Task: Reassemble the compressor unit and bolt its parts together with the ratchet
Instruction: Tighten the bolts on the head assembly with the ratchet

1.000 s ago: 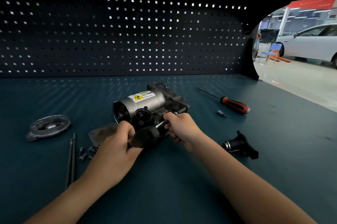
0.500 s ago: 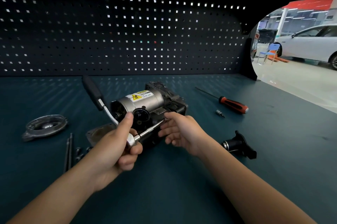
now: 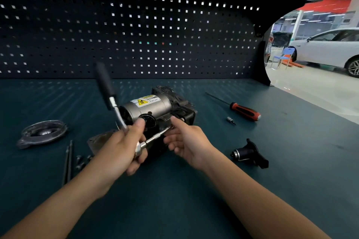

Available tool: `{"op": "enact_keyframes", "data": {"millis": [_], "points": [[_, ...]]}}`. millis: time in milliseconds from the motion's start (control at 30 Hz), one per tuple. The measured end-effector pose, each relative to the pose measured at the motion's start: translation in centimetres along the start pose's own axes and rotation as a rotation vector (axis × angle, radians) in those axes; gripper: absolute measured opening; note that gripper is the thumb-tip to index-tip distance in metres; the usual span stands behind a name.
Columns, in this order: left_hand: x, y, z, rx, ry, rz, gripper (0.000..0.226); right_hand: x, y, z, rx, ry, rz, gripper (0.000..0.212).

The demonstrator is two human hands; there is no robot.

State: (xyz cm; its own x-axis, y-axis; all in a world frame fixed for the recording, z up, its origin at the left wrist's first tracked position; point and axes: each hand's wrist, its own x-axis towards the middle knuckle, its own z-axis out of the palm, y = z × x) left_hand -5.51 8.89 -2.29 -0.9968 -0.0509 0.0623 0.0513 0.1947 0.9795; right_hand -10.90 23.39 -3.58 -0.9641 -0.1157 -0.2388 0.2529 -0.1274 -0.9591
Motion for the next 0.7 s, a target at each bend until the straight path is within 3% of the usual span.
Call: {"op": "enact_keyframes", "data": {"millis": [67,133,200,300,333,367,400,433,567,633,700], "points": [[-0.2,0.1,0.2,-0.299,-0.059,-0.152,0.046,0.0,-0.2,0.0,0.053,-0.013,0.031,0.035],[-0.3,0.0,0.2,-0.327,-0.084,-0.165,0.045,-0.1,-0.4,0.2,0.092,-0.012,0.040,0.029],[-0.3,-0.1,0.1,-0.026,-0.051,0.022,0.038,-0.1,-0.4,0.3,0.101,0.005,0.028,0.028],[-0.2,-1.2,-0.8,0.853,0.086,0.625,0.024,0.0,-0.4,0.6,0.095,0.024,0.013,0.030],[-0.2,-1.6,-1.1,1.051,0.092,0.782,0.028,0.0,-0.3,0.7,0.091,0.027,0.015,0.031],[-0.2,-1.8,-1.3,1.128,0.095,0.831,0.031,-0.1,-0.2,0.7,0.089,0.026,0.018,0.031],[-0.5,-1.7,-1.1,1.087,0.063,0.769,0.031,-0.1,-0.1,0.7,0.089,0.019,0.021,0.031],[-0.7,-1.3,-0.8,0.901,0.052,0.641,0.031,-0.1,-0.1,0.6,0.090,0.009,0.022,0.031],[-0.6,0.1,0.5,-0.178,-0.059,-0.070,0.049,-0.2,-0.1,0.3,0.095,-0.005,0.027,0.033],[-0.5,0.3,0.5,-0.395,-0.085,-0.214,0.045,-0.3,-0.3,0.3,0.079,-0.007,0.029,0.033],[-0.6,0.3,0.2,-0.463,-0.141,-0.250,0.036,-0.3,-0.4,0.4,0.073,0.000,0.027,0.030]]}}
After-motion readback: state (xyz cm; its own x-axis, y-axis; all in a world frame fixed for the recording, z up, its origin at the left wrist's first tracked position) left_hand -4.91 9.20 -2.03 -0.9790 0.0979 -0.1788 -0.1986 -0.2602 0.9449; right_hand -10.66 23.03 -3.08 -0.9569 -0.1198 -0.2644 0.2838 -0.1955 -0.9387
